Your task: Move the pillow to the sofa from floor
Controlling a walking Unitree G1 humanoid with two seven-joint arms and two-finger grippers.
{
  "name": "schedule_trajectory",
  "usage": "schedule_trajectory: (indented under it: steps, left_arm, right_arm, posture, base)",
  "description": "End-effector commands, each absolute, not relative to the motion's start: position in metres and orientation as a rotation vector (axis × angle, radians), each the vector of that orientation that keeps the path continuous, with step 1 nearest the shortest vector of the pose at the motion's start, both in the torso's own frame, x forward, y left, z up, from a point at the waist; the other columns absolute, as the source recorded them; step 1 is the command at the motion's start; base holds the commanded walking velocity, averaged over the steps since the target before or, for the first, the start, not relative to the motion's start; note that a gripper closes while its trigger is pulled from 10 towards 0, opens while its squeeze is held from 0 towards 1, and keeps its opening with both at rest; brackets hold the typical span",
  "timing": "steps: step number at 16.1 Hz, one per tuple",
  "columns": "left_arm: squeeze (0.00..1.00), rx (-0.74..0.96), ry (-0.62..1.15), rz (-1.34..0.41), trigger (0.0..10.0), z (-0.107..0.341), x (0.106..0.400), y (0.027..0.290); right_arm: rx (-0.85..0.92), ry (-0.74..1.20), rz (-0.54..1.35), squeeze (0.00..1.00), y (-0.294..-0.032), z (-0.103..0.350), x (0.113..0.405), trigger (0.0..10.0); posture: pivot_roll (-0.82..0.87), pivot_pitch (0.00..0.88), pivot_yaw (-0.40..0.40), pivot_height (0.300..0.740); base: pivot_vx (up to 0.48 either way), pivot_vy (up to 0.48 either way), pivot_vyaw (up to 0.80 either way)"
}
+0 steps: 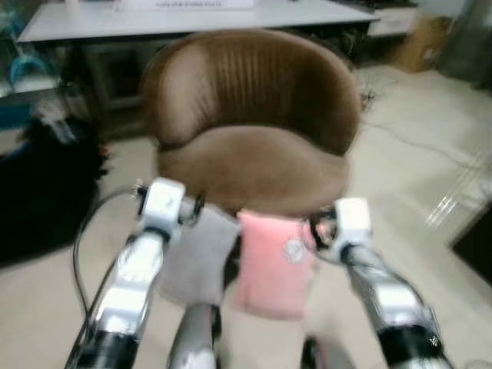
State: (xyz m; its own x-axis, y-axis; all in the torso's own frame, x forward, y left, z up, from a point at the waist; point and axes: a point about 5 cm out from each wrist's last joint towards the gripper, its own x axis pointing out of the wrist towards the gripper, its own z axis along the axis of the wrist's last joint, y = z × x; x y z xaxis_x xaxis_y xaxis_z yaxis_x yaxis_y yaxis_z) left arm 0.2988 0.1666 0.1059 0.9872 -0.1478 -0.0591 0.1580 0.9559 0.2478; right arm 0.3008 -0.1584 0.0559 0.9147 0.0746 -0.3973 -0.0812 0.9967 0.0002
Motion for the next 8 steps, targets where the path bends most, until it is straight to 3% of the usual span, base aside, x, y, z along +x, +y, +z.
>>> schedule_trajectory:
  steps: [1, 6, 8]
  left_arm:
    - [0.0, 0.261, 0.083, -0.155, 10.0, 0.0975, 0.2964, 0.1702]
    - [0.0, 0.223, 0.099, -0.173, 10.0, 0.0947, 0.2962, 0.1711]
    - [0.0, 0.227, 0.109, -0.193, 10.0, 0.09, 0.2936, 0.1657]
  right_arm:
    - [-0.002, 0.412, 0.074, 0.0, -0.1568, 0.0564, 0.3004, 10.0]
    - [0.003, 0.421, 0.051, 0.0, -0.1574, 0.055, 0.2923, 10.0]
    - [-0.023, 0.439, 0.054, 0.0, -0.1614, 0.0536, 0.2913, 10.0]
  posture:
    - [-0.01, 0.0, 0.032, 0.62]
    - [-0.03, 0.0, 0.051, 0.62]
    - [-0.03, 0.0, 0.022, 0.62]
  base:
    - [0.0, 0.0, 0.0]
    - [0.0, 0.0, 0.0]
    - [0.309, 0.0, 0.0]
